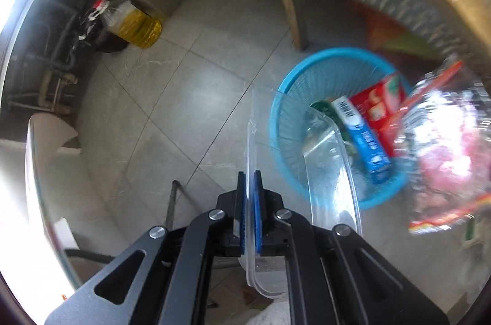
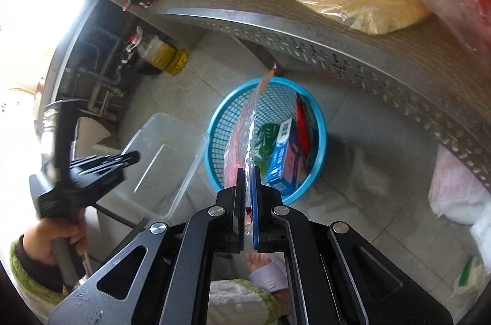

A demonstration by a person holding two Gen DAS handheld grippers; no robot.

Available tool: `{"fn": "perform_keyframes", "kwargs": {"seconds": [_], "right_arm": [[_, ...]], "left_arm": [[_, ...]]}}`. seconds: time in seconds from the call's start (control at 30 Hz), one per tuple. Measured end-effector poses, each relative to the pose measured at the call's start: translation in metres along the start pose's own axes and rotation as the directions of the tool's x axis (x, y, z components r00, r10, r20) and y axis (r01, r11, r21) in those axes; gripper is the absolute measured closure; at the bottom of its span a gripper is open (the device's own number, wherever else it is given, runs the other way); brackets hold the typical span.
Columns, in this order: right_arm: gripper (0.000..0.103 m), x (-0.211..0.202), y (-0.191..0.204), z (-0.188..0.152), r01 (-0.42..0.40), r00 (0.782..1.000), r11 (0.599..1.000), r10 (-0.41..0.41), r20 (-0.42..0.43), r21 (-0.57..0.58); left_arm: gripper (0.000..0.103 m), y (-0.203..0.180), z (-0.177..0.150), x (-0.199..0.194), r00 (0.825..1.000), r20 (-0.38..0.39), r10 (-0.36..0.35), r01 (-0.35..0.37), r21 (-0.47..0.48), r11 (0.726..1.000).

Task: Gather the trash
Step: 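Open both grippers over the wastebasket to drop the tray and wrapper, then move both grippers back over the table toward the sponge and can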

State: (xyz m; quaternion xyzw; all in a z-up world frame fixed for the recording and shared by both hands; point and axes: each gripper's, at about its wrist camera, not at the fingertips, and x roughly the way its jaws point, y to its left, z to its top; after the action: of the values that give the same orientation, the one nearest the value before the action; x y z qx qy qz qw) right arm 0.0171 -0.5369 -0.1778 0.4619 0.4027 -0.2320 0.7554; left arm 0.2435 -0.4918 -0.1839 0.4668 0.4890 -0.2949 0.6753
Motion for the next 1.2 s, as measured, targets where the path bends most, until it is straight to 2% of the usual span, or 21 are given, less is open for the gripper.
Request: {"fn": "perform_keyframes", "kwargs": {"seconds": [0.07, 0.13, 0.2, 0.3, 0.47, 0.57, 0.67, 0.77, 0.87, 0.93, 1.0, 1.07, 1.13, 1.2], "right_arm": [[0.100, 0.004, -0.003, 0.001, 0.011, 1.000, 1.000, -0.011, -0.007, 0.002], [0.100, 0.007, -0.006, 0.002, 0.029, 0.999, 1.000, -0.029, -0.012, 0.002], [0.100, 0.007, -0.008, 0.003, 0.043, 0.999, 0.999, -0.043, -0.011, 0.000], [0.100, 0.010, -0.008, 0.004, 0.068, 0.998, 0.998, -0.068, -0.010, -0.019], [0.100, 0.021, 0.005, 0.007, 0.109, 0.994, 0.991, -0.109, 0.007, -0.081], [0.100, 0.028, 0.011, 0.011, 0.096, 0.995, 0.991, -0.096, 0.001, -0.090], [0.100, 0.032, 0.019, 0.017, 0.073, 0.997, 0.993, -0.074, 0.000, -0.096], [0.100, 0.041, 0.025, 0.027, 0.004, 1.000, 0.998, -0.004, -0.008, -0.066], [0.100, 0.061, 0.027, 0.038, -0.061, 0.998, 0.998, 0.061, -0.011, -0.001], [0.095, 0.079, 0.023, 0.044, -0.088, 0.996, 0.994, 0.089, -0.012, 0.064], [0.093, 0.103, 0.018, 0.047, -0.058, 0.998, 0.992, 0.061, -0.032, 0.108], [0.079, 0.126, 0.010, 0.046, 0.009, 0.997, 0.990, 0.002, -0.074, 0.138], [0.077, 0.135, 0.003, 0.041, 0.055, 0.994, 0.986, -0.040, -0.101, 0.159], [0.075, 0.130, 0.000, 0.035, 0.065, 0.994, 0.985, -0.049, -0.097, 0.159]], "left_arm": [[0.093, -0.003, 0.006, 0.016, 1.000, -0.019, 0.008, -0.008, 0.012, 1.000], [0.074, -0.007, 0.012, 0.028, 0.999, -0.040, 0.030, -0.029, 0.019, 0.999], [0.065, -0.008, 0.013, 0.033, 0.999, -0.036, 0.037, -0.036, 0.025, 0.999], [0.061, -0.009, 0.012, 0.028, 0.999, -0.017, 0.037, -0.037, 0.033, 0.999], [0.056, 0.012, 0.004, -0.002, 0.999, 0.041, 0.001, -0.001, -0.004, 1.000], [0.053, 0.034, -0.006, -0.031, 0.995, 0.089, -0.052, 0.056, -0.049, 0.997], [0.048, 0.056, -0.024, -0.066, 0.982, 0.158, -0.104, 0.120, -0.098, 0.988], [0.044, 0.080, -0.049, -0.102, 0.961, 0.229, -0.155, 0.193, -0.152, 0.969], [0.040, 0.106, -0.085, -0.136, 0.928, 0.315, -0.199, 0.277, -0.227, 0.934], [0.038, 0.119, -0.109, -0.152, 0.912, 0.354, -0.205, 0.311, -0.274, 0.910], [0.037, 0.129, -0.137, -0.164, 0.902, 0.378, -0.209, 0.337, -0.312, 0.888], [0.037, 0.138, -0.164, -0.172, 0.897, 0.393, -0.203, 0.348, -0.345, 0.871], [0.036, 0.146, -0.189, -0.177, 0.896, 0.398, -0.198, 0.356, -0.376, 0.855], [0.036, 0.154, -0.215, -0.183, 0.897, 0.406, -0.172, 0.348, -0.413, 0.842]]}}
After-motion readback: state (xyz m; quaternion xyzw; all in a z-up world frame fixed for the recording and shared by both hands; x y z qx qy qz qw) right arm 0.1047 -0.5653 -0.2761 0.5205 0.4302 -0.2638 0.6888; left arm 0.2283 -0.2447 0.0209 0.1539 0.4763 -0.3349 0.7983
